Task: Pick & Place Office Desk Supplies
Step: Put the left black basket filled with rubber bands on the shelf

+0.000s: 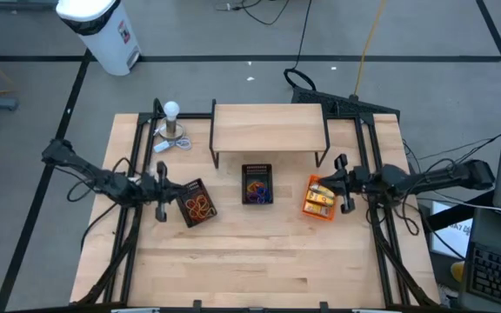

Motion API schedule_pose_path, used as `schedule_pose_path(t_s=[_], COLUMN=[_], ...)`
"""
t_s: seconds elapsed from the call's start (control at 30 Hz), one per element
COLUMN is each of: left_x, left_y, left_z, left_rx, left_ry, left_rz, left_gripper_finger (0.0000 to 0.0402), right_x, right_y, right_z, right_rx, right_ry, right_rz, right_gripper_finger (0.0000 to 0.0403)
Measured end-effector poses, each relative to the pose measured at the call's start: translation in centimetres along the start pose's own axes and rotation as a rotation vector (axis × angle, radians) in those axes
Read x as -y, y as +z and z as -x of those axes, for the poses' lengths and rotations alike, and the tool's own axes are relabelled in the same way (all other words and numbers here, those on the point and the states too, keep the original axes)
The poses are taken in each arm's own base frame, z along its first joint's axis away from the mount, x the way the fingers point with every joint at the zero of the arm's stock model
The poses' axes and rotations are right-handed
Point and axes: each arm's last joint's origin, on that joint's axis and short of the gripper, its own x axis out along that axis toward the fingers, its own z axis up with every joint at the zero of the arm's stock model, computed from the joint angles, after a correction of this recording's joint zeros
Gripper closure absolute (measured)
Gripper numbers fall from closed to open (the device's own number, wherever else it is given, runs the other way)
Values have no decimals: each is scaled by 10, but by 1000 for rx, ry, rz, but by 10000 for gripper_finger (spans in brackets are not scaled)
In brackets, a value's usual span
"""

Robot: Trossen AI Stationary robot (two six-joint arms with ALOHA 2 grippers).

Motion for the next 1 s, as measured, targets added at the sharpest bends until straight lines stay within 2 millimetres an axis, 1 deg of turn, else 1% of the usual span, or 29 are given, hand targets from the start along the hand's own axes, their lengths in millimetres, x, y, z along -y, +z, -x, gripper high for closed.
schedule_pose_path(t_s=[0.1,0.27,0.4,0.57,0.7,0.8,0.9,1.0], left_x=[-1,-1,-3,-11,-15,-20,-24,-23], left_y=[-7,-8,-8,-8,-2,-1,-3,-7], left_z=[0,0,0,1,6,10,12,11], left_rx=[-4,-14,-17,-21,47,69,53,18], left_ry=[25,46,67,117,58,77,96,52], left_rz=[-8,-48,-95,-110,-115,-115,-88,-63], left_gripper_finger=[395,398,400,399,399,400,400,400], right_x=[6,16,20,22,22,22,22,21], right_y=[-4,-9,-9,-9,-6,-3,-3,-3], right_z=[-1,0,1,1,3,5,7,7], right_rx=[-39,-99,-95,-104,-78,-58,-63,-66], right_ry=[-49,-123,-157,-114,-112,-109,-110,-60], right_rz=[-12,-12,2,26,26,47,55,64], right_gripper_finger=[402,402,402,403,403,403,403,403])
